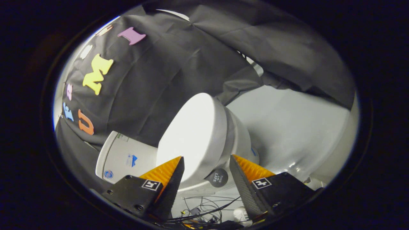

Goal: Open the toilet lid.

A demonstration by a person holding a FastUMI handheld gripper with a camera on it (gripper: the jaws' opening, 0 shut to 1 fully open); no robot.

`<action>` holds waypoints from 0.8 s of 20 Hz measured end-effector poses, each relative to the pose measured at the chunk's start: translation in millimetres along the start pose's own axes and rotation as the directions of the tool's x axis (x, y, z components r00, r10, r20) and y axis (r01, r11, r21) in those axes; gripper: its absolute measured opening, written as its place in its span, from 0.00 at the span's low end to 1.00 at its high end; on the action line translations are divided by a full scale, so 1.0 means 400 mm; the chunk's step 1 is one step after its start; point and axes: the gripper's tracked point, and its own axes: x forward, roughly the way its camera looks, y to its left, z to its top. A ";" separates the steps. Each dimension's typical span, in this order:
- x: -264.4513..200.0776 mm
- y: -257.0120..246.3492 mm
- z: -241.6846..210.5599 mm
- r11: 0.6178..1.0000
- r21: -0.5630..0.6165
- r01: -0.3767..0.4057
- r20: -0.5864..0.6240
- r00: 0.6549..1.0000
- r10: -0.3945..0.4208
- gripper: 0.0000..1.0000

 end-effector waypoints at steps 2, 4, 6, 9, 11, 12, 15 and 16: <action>0.007 -0.013 -0.015 1.000 0.017 0.007 -0.023 1.000 -0.007 0.85; 0.017 -0.025 -0.036 0.998 0.054 0.011 -0.064 0.998 -0.008 0.81; 0.030 -0.038 -0.058 0.995 0.097 0.018 -0.105 0.994 -0.008 0.78; 0.048 -0.043 -0.091 0.993 0.114 0.028 -0.148 0.989 -0.011 0.72; 0.060 -0.041 -0.106 0.991 0.128 0.032 -0.172 0.985 -0.010 0.65; 0.064 -0.038 -0.112 0.989 0.145 0.027 -0.187 0.982 0.001 0.61; 0.090 -0.046 -0.136 0.984 0.174 0.038 -0.218 0.976 0.001 0.47; 0.090 -0.045 -0.126 0.982 0.187 0.038 -0.212 0.977 0.003 0.40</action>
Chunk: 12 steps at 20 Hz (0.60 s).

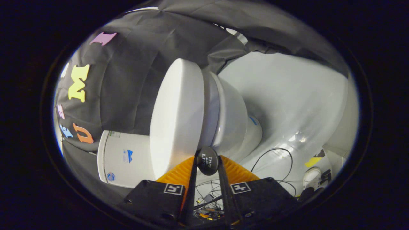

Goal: Open the toilet lid.

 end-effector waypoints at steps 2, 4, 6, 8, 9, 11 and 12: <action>-0.003 -0.001 0.004 0.999 0.029 -0.017 -0.007 1.000 0.017 0.34; -0.011 0.006 0.013 0.996 0.072 -0.050 -0.008 0.999 0.050 0.29; -0.017 0.009 0.019 0.992 0.101 -0.069 -0.001 0.998 0.069 0.20; -0.016 0.014 0.018 0.992 0.108 -0.070 0.003 0.998 0.070 0.13; -0.015 0.018 0.018 0.991 0.120 -0.065 0.001 0.998 0.066 0.10; -0.018 0.022 0.022 0.990 0.135 -0.045 -0.008 0.999 0.047 0.10; -0.016 0.026 0.022 0.991 0.131 -0.038 -0.006 0.999 0.039 0.10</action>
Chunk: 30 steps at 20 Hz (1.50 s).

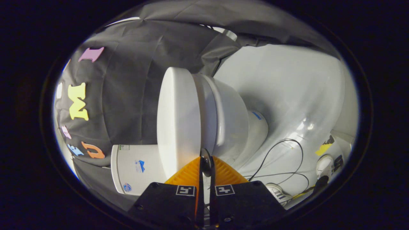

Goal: Open the toilet lid.

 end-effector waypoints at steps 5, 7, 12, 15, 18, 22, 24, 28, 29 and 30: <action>-0.011 0.015 0.003 0.999 -0.045 0.003 0.013 1.000 -0.003 0.09; -0.019 0.024 0.012 0.999 -0.050 -0.010 0.023 1.000 0.011 0.08; -0.038 0.084 0.008 0.996 -0.083 -0.025 0.070 0.997 0.031 0.05; -0.057 0.119 0.001 0.983 -0.186 -0.008 0.104 0.994 0.027 0.05; -0.078 0.147 0.004 0.968 -0.251 0.011 0.131 0.991 0.023 0.05; -0.099 0.181 0.000 0.969 -0.245 -0.003 0.146 0.988 0.040 0.05; -0.106 0.201 -0.004 0.966 -0.257 -0.012 0.151 0.987 0.053 0.05; -0.125 0.251 -0.015 0.951 -0.309 -0.013 0.169 0.983 0.068 0.05; -0.132 0.267 -0.020 0.944 -0.330 -0.017 0.173 0.982 0.078 0.04; -0.138 0.281 -0.026 0.936 -0.352 -0.017 0.177 0.981 0.084 0.04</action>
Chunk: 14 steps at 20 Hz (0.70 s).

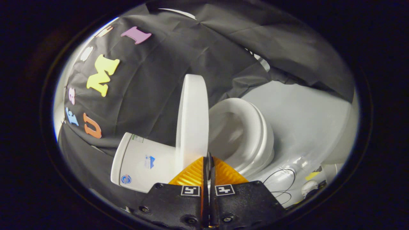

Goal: Open the toilet lid.

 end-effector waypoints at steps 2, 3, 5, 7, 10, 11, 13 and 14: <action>-0.010 0.027 0.002 0.999 -0.048 0.000 0.015 1.000 0.000 0.04; -0.015 0.042 0.004 0.998 -0.065 0.001 0.020 1.000 0.000 0.05; -0.021 0.067 0.006 0.994 -0.106 0.001 0.034 0.999 0.002 0.04; -0.026 0.086 0.005 0.989 -0.149 0.016 0.053 0.999 -0.008 0.04; -0.037 0.118 0.005 0.986 -0.164 0.026 0.070 0.997 -0.015 0.04; -0.038 0.126 0.005 0.985 -0.171 0.030 0.073 0.997 -0.018 0.04; -0.038 0.133 0.001 0.979 -0.197 0.047 0.086 0.996 -0.030 0.05; -0.041 0.140 0.000 0.975 -0.214 0.053 0.091 0.995 -0.034 0.05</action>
